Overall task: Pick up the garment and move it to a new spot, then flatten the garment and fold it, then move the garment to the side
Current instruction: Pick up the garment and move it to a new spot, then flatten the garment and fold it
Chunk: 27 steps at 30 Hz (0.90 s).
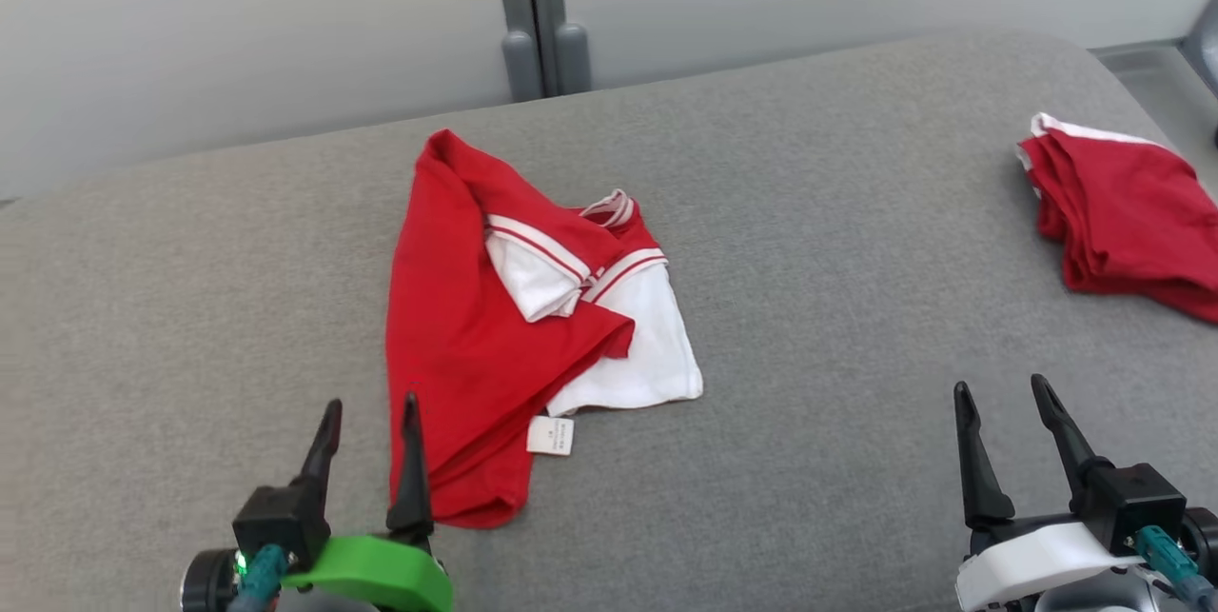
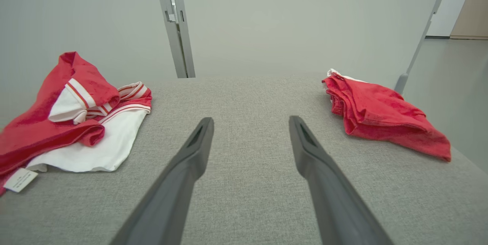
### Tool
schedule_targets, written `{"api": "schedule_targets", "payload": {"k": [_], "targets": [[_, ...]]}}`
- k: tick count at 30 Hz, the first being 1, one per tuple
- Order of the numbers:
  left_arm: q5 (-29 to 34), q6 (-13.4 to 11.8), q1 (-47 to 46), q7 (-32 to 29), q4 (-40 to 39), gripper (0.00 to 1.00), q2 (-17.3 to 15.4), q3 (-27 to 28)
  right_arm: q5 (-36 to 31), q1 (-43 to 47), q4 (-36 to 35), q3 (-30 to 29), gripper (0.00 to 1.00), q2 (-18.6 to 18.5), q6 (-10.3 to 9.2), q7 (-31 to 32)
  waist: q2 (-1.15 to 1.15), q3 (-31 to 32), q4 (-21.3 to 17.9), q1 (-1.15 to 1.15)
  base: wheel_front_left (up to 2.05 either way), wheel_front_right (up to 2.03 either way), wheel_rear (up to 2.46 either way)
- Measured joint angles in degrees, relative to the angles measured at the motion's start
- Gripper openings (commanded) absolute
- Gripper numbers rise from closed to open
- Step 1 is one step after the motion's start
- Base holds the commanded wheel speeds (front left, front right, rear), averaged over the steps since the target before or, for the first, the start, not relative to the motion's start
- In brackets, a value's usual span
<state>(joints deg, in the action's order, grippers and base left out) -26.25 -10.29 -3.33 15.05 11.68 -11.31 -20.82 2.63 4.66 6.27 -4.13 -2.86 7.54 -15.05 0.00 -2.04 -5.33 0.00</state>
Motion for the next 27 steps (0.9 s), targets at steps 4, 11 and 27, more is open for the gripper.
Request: {"api": "schedule_targets", "payload": {"k": [4,11,27], "targets": [[3.66,1.14,5.31,0.0,-2.53,1.0,2.31,3.05,-0.11,1.08,0.49,-0.68,1.0,0.0,0.0,0.0,0.0,1.5,3.17,0.0,0.0,0.0,0.0],[9.61,4.34,13.07,0.01,-6.57,1.0,5.84,8.92,0.21,2.52,1.34,-1.05,1.0,0.01,0.0,-0.01,0.0,4.03,7.13,0.0,0.0,0.0,0.0],[14.45,9.81,17.4,0.08,-5.77,1.0,8.35,13.97,0.19,3.35,2.77,-0.75,1.0,0.01,0.0,0.0,0.0,6.18,9.37,0.0,0.0,0.0,0.0]]}}
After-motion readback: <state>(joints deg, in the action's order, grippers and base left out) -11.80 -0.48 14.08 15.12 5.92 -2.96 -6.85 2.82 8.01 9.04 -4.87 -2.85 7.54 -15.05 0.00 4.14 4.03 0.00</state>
